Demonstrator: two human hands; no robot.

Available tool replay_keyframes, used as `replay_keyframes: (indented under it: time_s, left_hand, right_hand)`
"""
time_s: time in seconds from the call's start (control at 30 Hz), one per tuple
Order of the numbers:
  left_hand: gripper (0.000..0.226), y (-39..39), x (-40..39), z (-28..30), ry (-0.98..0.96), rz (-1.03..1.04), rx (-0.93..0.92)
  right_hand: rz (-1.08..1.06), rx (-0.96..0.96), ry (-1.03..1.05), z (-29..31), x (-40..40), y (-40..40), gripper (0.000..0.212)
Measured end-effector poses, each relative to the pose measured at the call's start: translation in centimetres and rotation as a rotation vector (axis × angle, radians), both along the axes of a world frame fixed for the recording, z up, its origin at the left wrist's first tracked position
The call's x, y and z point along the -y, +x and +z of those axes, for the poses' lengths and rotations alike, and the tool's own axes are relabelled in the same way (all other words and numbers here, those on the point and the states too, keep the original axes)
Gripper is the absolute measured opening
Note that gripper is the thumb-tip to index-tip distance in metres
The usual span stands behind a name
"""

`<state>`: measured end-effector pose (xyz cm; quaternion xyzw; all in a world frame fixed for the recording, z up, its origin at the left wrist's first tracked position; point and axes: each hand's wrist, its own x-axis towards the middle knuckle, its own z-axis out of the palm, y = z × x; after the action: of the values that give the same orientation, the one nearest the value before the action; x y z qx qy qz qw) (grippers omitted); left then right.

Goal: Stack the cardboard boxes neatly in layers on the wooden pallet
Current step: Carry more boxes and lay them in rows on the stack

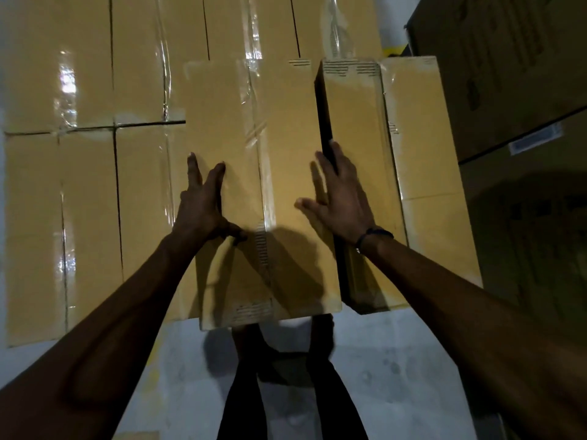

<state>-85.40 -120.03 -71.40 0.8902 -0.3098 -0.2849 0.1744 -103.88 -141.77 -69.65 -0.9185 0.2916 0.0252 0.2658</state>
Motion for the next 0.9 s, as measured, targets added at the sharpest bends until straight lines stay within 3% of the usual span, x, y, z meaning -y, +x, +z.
replay_keyframes:
  time_s: [0.07, 0.27, 0.63, 0.9]
  left_hand:
    - [0.158, 0.0, 0.1, 0.2, -0.003, 0.014, -0.002]
    - [0.155, -0.7, 1.2, 0.2, -0.026, 0.026, -0.03]
    - [0.155, -1.4, 1.7, -0.3, 0.011, 0.009, -0.043]
    - [0.109, -7.7, -1.8, -0.4, -0.035, 0.079, 0.03]
  right_hand:
    - [-0.085, -0.003, 0.044, -0.6, 1.0, -1.5, 0.093]
    - [0.021, -0.115, 0.084, -2.4, 2.1, -3.8, 0.077]
    - [0.077, -0.097, 0.033, -4.0, 2.0, -4.6, 0.071]
    - [0.189, -0.094, 0.046, -3.7, -0.2, -11.0, 0.07]
